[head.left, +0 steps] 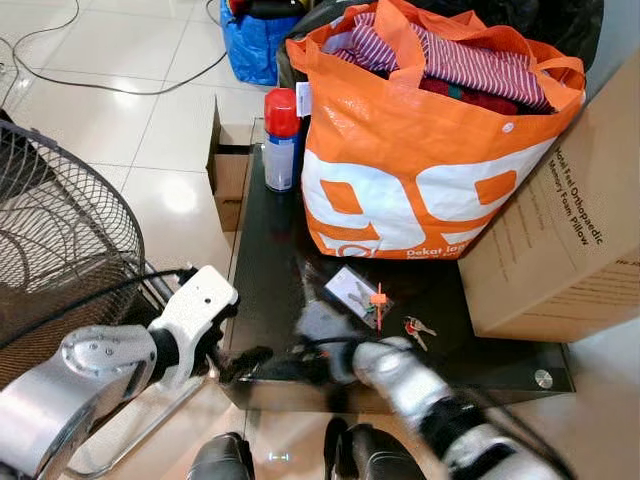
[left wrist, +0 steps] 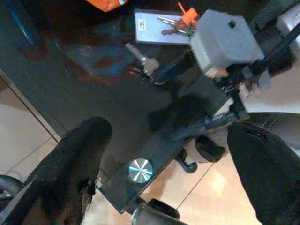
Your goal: Hang keys on a hook
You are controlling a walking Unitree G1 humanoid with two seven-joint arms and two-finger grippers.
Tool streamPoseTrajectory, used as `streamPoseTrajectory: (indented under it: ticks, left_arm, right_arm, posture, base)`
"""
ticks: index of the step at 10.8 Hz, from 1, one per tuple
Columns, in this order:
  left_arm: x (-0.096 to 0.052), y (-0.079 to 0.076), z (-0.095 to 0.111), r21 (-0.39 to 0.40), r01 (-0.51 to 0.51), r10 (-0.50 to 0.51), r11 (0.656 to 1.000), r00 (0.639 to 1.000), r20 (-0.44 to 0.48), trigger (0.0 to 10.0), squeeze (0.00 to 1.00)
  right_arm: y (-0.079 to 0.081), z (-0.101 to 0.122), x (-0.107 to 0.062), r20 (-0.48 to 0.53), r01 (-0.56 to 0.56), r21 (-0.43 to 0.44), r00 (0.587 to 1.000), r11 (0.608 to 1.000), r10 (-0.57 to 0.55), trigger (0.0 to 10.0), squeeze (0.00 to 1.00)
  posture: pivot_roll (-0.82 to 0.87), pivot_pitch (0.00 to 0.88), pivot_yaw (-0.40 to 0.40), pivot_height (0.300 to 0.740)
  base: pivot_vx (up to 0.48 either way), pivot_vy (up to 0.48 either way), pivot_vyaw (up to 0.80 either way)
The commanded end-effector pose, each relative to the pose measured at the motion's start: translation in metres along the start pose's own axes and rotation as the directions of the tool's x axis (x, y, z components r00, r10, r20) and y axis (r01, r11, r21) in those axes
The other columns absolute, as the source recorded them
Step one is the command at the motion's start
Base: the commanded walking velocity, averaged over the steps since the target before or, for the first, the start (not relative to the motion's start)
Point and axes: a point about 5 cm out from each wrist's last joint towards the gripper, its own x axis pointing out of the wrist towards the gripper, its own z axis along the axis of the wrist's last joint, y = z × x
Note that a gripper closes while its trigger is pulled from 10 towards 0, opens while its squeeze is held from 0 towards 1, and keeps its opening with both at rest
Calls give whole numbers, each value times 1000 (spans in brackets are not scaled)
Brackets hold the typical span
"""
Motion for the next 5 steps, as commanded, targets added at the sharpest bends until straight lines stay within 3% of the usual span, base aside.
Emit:
streamPoseTrajectory:
  ticks: [1,3,5]
  left_arm:
    - [2,-4,0,4,27,-27,1000,1000,1,10000,0]
    - [2,-5,1,6,30,-30,1000,1000,6,10000,0]
    - [6,-9,0,2,45,-45,999,999,9,10000,0]
  right_arm:
    - [-3,-23,-9,-94,-5,21,996,1000,7,10000,0]
    - [-13,-33,-28,-96,-46,11,994,999,47,10000,0]
    - [-7,-53,-62,-92,-174,13,980,985,174,10000,0]
  posture:
    - [49,212,-118,740]
    - [43,203,-119,740]
    - [29,186,-117,740]
  base:
    - [0,0,0]
    - [0,0,0]
    - [0,0,0]
